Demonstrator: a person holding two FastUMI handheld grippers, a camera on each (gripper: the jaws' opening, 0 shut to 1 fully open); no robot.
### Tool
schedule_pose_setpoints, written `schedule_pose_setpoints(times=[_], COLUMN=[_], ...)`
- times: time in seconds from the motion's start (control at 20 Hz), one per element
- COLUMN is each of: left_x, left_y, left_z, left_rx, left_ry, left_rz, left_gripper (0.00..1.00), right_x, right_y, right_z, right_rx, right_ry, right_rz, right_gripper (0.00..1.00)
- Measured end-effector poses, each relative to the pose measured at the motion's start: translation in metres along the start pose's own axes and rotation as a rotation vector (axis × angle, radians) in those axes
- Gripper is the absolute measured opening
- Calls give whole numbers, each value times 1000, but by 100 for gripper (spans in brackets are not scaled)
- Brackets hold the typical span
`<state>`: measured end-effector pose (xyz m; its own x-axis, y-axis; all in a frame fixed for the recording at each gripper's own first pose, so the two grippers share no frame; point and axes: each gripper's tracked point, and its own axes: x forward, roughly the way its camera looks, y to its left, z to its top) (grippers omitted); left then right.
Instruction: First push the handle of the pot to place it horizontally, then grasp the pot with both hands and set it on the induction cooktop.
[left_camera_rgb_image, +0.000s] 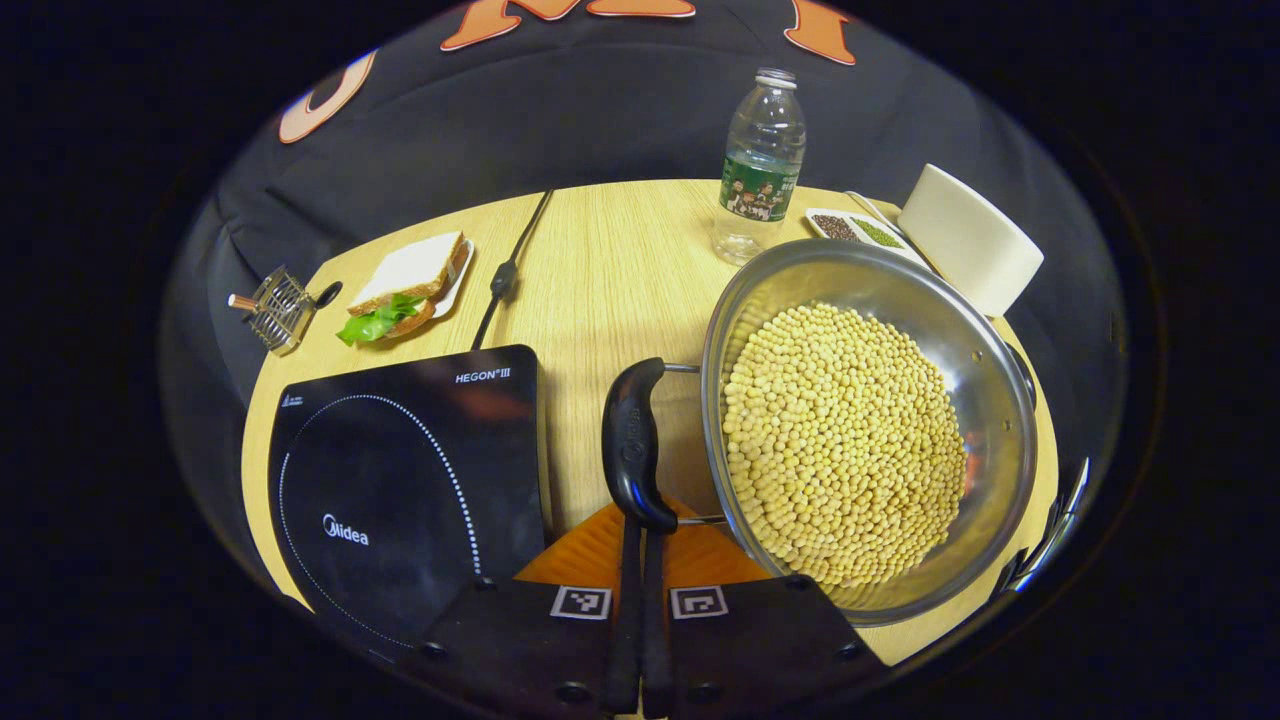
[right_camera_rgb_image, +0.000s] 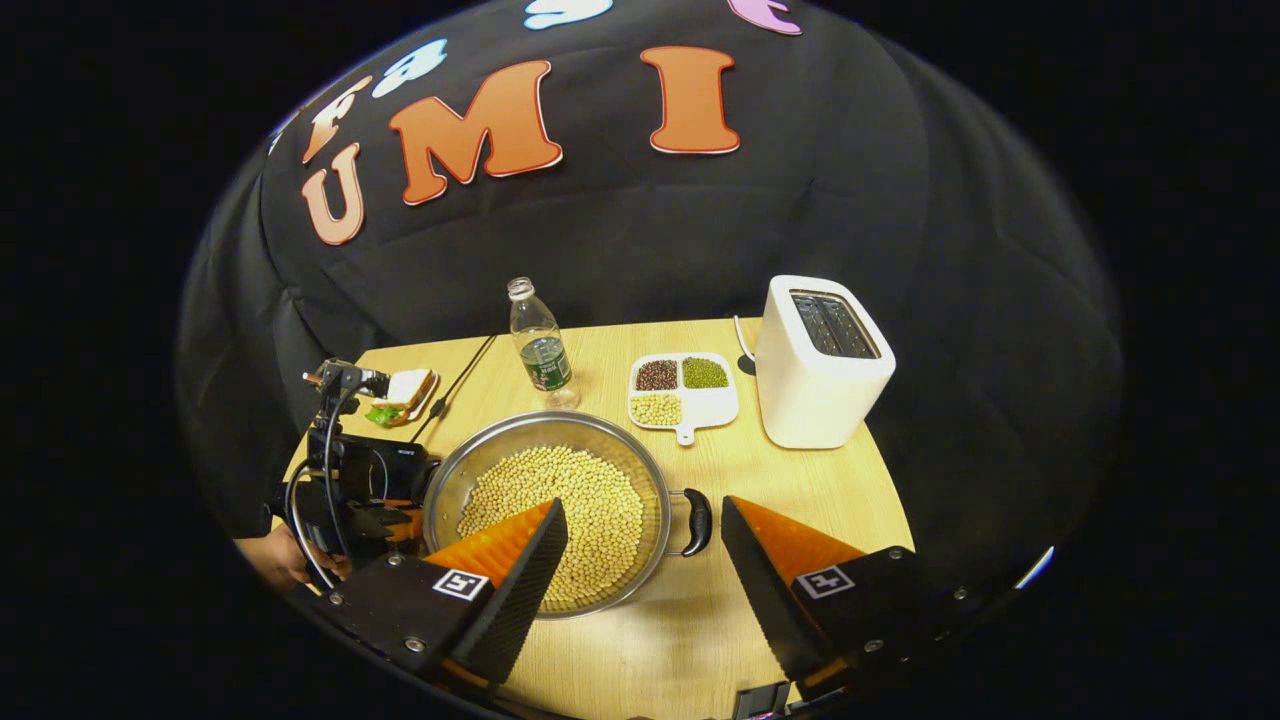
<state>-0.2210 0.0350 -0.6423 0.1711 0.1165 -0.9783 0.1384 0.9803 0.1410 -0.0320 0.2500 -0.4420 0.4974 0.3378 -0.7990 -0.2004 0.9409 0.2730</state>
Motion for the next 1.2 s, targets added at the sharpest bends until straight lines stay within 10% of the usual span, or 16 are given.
schedule_pose_setpoints(times=[0.4, 0.6, 0.75, 0.9, 1.2], left_x=[-16, -39, -55, -59, -43], left_y=[-4, 1, 6, 18, -5], left_z=[-1, 0, 9, 37, 56], left_rx=[16, -17, -72, -87, -81], left_ry=[-10, -32, -52, -114, -146], left_rz=[-69, -129, -168, -143, -118], left_gripper=[10, 54, 58, 89, 99], right_x=[32, 43, 48, 54, 71], right_y=[-8, -15, -18, -17, -14], right_z=[-5, -4, -4, -7, -18], right_rx=[-5, 15, 17, 23, 13], right_ry=[45, 59, 66, 80, 111], right_rz=[-34, -33, -28, -27, -47], right_gripper=[96, 96, 96, 96, 96])
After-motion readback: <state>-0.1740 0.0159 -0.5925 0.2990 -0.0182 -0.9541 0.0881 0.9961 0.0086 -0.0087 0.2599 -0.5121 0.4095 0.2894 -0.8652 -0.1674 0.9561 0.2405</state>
